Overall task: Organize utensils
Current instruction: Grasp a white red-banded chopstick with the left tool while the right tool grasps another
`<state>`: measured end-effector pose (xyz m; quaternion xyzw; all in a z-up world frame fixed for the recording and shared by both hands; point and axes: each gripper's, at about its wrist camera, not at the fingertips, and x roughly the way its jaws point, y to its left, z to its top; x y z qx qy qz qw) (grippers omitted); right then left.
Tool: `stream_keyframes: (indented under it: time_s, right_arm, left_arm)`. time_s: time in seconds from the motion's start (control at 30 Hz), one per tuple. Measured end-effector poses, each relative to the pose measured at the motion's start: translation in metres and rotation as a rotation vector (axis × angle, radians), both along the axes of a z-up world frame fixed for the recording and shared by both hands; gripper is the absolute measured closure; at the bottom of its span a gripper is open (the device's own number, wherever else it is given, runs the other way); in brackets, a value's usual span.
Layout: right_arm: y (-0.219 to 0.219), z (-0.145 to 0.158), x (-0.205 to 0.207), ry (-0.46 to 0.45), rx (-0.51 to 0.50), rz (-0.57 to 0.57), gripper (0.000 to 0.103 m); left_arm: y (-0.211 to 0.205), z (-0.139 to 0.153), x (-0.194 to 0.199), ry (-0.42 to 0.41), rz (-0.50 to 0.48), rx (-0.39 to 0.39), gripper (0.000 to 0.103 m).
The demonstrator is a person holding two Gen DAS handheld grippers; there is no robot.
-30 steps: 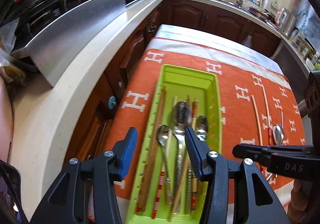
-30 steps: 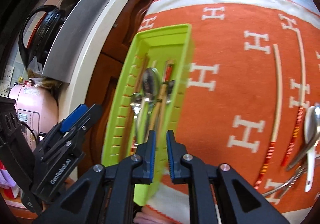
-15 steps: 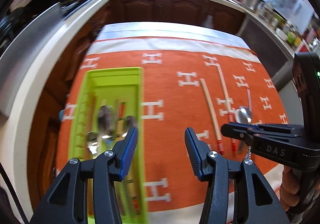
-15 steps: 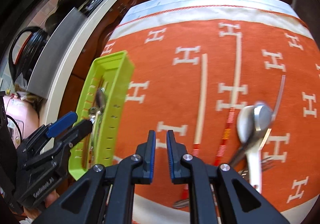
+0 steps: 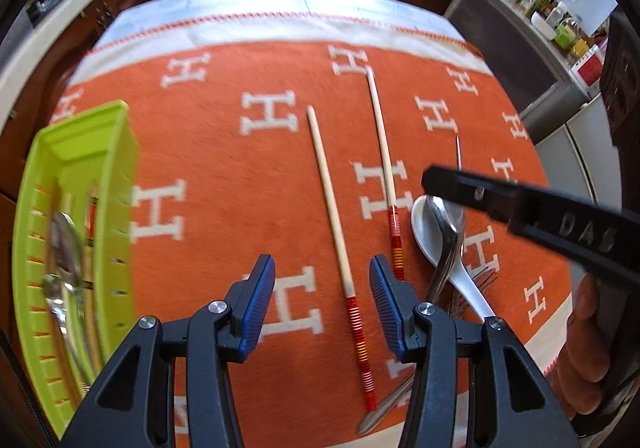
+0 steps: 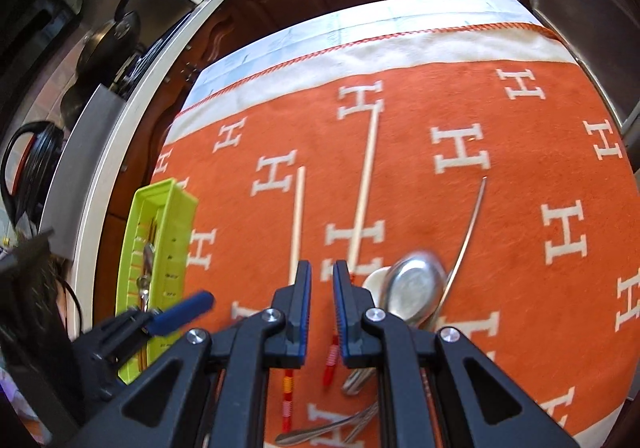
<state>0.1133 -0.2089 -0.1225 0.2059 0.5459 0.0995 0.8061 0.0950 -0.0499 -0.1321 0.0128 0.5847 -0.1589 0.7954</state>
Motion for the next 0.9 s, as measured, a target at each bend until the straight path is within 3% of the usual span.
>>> stream_keyframes:
  time_s: [0.27,0.47,0.57,0.63,0.73,0.9]
  right_arm:
    - [-0.011,-0.013,0.007,0.016,0.024,-0.009,0.092]
    - [-0.013,-0.018,0.010,0.020,0.031,-0.003,0.092]
    - [-0.013,-0.021,0.012,0.025,0.031,-0.002,0.092]
    - [-0.012,-0.023,0.014,0.030,0.032,-0.001,0.092]
    - [-0.010,-0.025,0.015,0.036,0.030,0.003,0.092]
    - [-0.007,-0.029,0.019,0.053,0.006,0.003,0.092]
  left_arm:
    - [-0.020,-0.025,-0.003,0.033,-0.005,0.058,0.056]
    - [-0.032,-0.030,-0.009,-0.013,-0.008,0.127,0.056]
    - [-0.038,-0.031,-0.012,-0.044,-0.008,0.175,0.069]
    - [-0.038,-0.031,-0.012,-0.044,-0.003,0.158,0.091]
    - [-0.032,-0.031,-0.010,-0.030,0.029,0.119,0.098]
    - [-0.014,-0.029,-0.007,-0.014,0.058,0.069,0.099]
